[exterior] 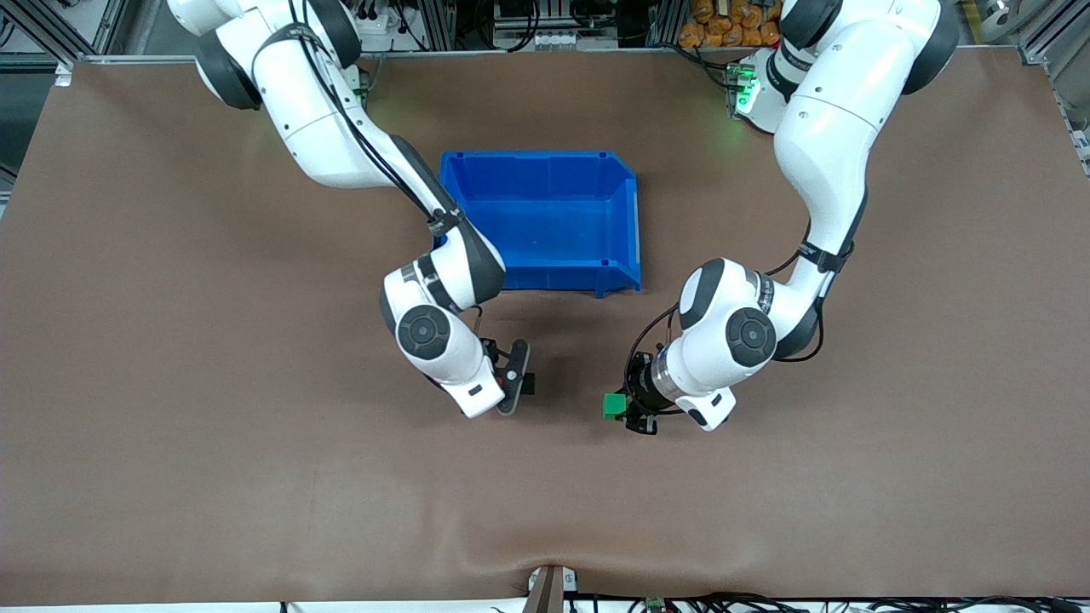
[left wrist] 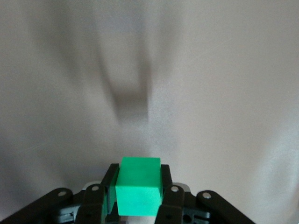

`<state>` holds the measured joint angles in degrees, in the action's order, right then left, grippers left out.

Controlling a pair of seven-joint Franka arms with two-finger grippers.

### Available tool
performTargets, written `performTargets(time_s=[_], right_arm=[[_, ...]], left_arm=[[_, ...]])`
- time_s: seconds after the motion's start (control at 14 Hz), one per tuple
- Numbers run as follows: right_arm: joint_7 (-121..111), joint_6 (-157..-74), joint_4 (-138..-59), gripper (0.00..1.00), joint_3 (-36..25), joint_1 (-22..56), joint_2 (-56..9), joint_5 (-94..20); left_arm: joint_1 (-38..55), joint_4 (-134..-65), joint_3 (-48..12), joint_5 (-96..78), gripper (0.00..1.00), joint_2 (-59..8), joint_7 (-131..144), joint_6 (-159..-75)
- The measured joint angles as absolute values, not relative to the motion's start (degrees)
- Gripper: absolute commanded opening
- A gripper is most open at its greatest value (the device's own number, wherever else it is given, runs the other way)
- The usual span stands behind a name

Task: Attach green and red cubes to black cube
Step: 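Carry the green cube and red cube toward the black cube, then set the red cube and green cube against the black cube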

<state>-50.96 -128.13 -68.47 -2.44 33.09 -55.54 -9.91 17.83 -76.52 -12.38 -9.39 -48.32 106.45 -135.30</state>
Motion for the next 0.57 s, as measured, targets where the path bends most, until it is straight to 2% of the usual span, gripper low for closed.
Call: performTargets(time_s=[0.07, 0.14, 0.21, 0.57], right_arm=[[-50.74, -128.17, -67.94, 0.07, -2.56, 33.49, -56.04, -9.89], [-50.35, -128.17, -67.61, 0.26, -2.76, 33.72, -56.20, -9.84], [-50.01, -128.17, -67.45, 0.99, -2.80, 33.82, -56.32, -9.84], [-43.96, -128.11, -67.40, 1.00, -2.87, 35.43, -56.95, -7.86]], left_arm=[[17.82, -76.51, -12.38, -9.39, 0.00, -48.32, 106.45, -135.30], [17.82, -76.51, -12.38, -9.39, 0.00, -48.32, 106.45, -135.30], [17.84, -76.51, -12.38, -9.39, 0.00, -48.32, 106.45, -135.30], [17.90, -76.51, -12.38, -9.39, 0.00, -48.32, 106.45, -135.30]])
